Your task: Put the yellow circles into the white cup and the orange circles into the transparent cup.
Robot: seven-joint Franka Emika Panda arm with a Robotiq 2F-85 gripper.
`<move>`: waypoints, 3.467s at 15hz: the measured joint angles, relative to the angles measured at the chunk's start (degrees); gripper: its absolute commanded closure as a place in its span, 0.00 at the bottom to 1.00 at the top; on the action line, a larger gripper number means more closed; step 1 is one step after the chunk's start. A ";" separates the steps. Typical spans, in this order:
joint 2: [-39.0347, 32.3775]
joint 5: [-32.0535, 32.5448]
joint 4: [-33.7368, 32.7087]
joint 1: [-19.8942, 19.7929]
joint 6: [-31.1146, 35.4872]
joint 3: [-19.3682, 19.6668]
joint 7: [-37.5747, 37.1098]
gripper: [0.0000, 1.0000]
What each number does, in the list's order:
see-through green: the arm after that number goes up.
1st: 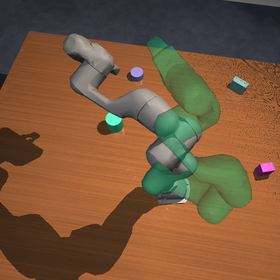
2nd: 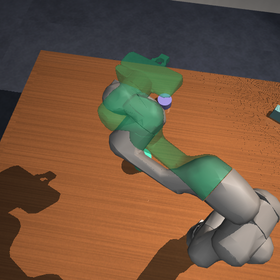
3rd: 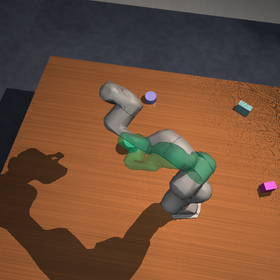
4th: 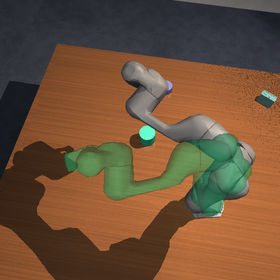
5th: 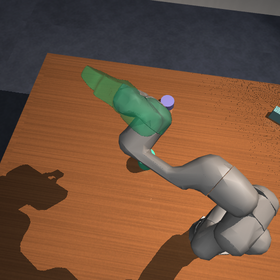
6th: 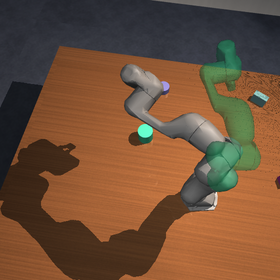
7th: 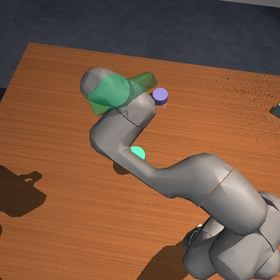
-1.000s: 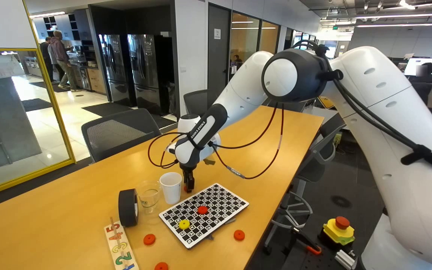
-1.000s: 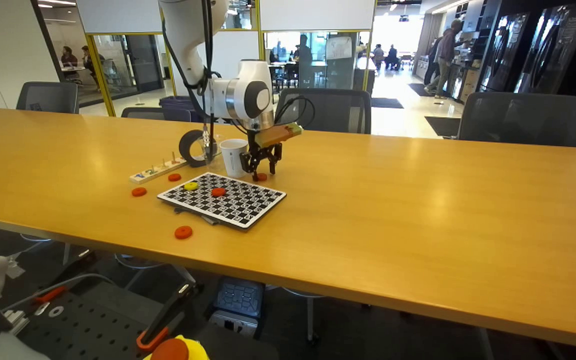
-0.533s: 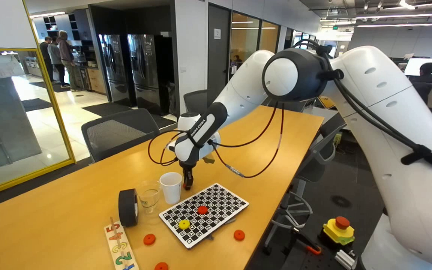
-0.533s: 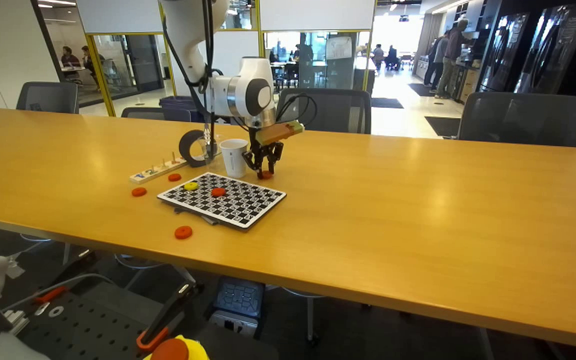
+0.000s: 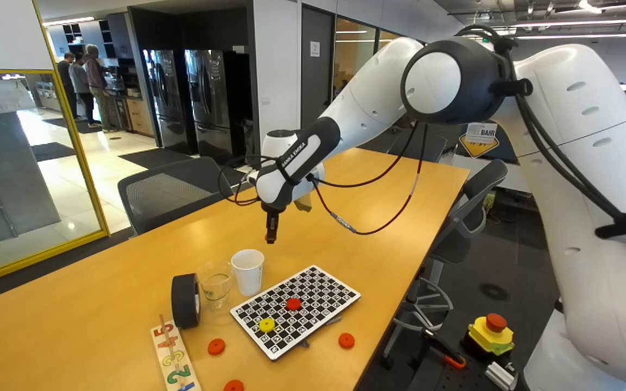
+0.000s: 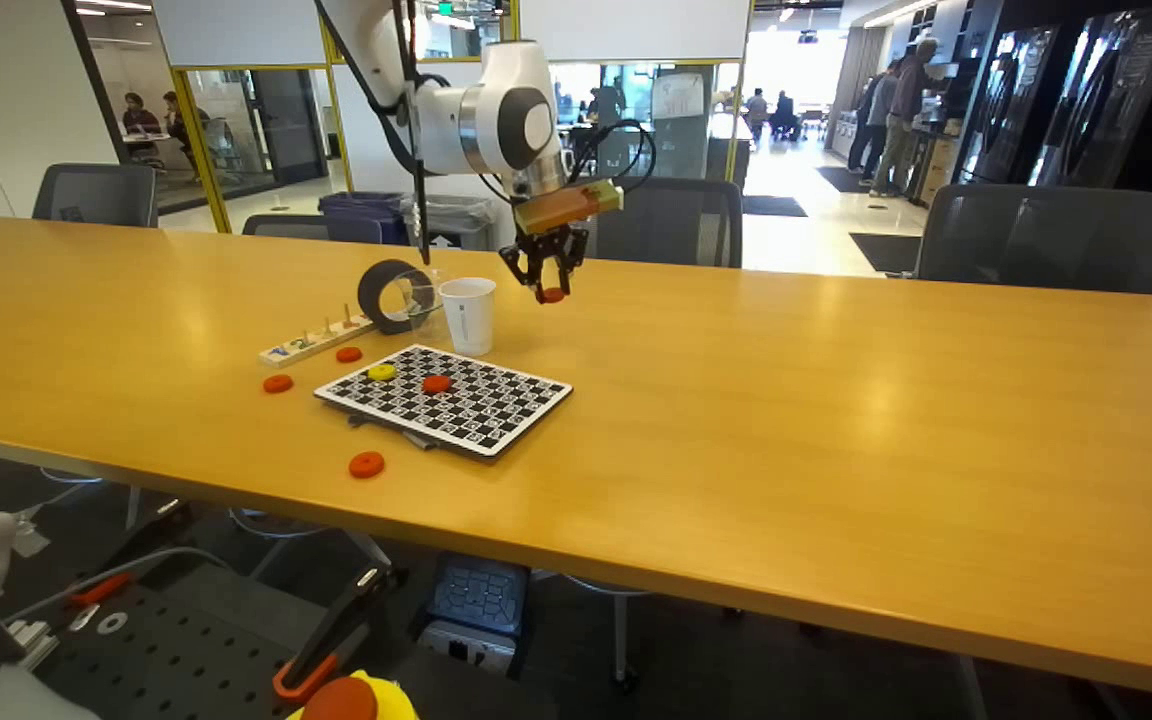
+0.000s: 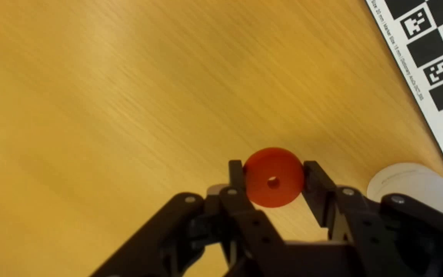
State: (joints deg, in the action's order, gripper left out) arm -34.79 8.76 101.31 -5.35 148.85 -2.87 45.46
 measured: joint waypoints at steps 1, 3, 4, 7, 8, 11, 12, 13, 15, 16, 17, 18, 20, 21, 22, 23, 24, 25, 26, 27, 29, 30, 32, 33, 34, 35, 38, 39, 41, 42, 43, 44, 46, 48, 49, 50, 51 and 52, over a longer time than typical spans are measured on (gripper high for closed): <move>1.74 0.00 0.42 0.21 -0.12 -0.06 -0.79 0.77; 4.49 0.00 1.14 1.02 -0.21 -0.52 -1.96 0.78; 5.45 0.00 1.43 1.55 -0.21 -1.04 -2.31 0.77; 6.51 0.00 1.67 3.23 -0.21 -3.58 -2.53 0.78; 6.46 0.00 1.67 3.85 -0.21 -4.45 -2.54 0.77; 5.98 -0.14 1.67 5.24 -0.37 -6.99 -2.52 0.78; 5.71 -0.18 1.67 5.50 -0.48 -7.74 -2.49 0.78; 5.45 -0.22 1.66 5.69 -0.64 -8.33 -2.48 0.78; 5.02 -0.27 1.63 5.86 -1.17 -9.24 -2.38 0.78; 4.89 -0.27 1.63 5.98 -1.48 -9.49 -2.37 0.78; 4.86 -0.27 1.67 6.21 -1.83 -9.57 -2.37 0.78; 4.87 -0.27 1.70 6.45 -2.18 -9.59 -2.37 0.78; 4.87 -0.27 1.83 6.94 -2.68 -9.64 -2.37 0.78; 4.86 -0.27 1.89 7.18 -3.07 -9.66 -2.37 0.78; 4.87 -0.27 1.94 7.39 -3.49 -9.71 -2.37 0.78; 4.87 -0.27 2.02 7.55 -3.78 -9.77 -2.37 0.78; 4.86 -0.27 2.08 7.68 -4.10 -9.79 -2.37 0.78; 4.83 -0.27 2.10 7.76 -4.49 -9.82 -2.37 0.77; 4.80 -0.27 2.11 7.81 -4.79 -9.83 -2.37 0.77; 4.79 -0.27 2.11 7.83 -5.13 -9.83 -2.37 0.52; 4.76 -0.28 2.10 7.84 -5.86 -9.83 -2.45 0.25; 4.73 -0.28 2.10 7.84 -6.17 -9.83 -2.46 0.18; 4.64 -0.28 2.08 7.83 -6.62 -9.81 -2.47 0.03; 4.62 -0.28 2.08 7.83 -6.70 -9.79 -2.48 0.00; 4.61 -0.28 2.08 7.83 -6.71 -9.77 -2.52 0.00; 4.61 -0.27 2.08 7.84 -6.71 -9.77 -2.62 0.00; 4.65 -0.23 2.31 8.41 -6.70 -9.65 -4.00 0.00; 4.79 -0.23 2.72 8.76 -6.66 -9.65 -4.49 0.00; 5.26 -0.22 4.02 9.65 -6.52 -9.67 -5.80 0.00; 5.66 -0.20 4.95 10.14 -6.25 -9.70 -6.57 0.00; 6.20 -0.11 6.05 10.67 -5.82 -9.71 -7.50 0.00; 6.87 -0.01 7.38 11.23 -5.34 -9.71 -8.50 0.00; 8.42 0.17 10.26 12.36 -4.09 -9.73 -10.54 0.00; 10.11 0.42 13.48 13.42 -2.58 -9.81 -12.49 0.00; 10.90 0.72 15.13 13.92 -1.78 -9.84 -13.42 0.00; 11.50 1.18 16.69 14.40 -0.94 -9.84 -14.53 0.00; 11.88 1.54 18.01 14.81 -0.48 -9.85 -15.51 0.00; 11.98 1.71 19.01 15.13 -0.20 -9.85 -16.37 0.00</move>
State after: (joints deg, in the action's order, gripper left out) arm -22.81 10.47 120.32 9.78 148.65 -12.72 29.09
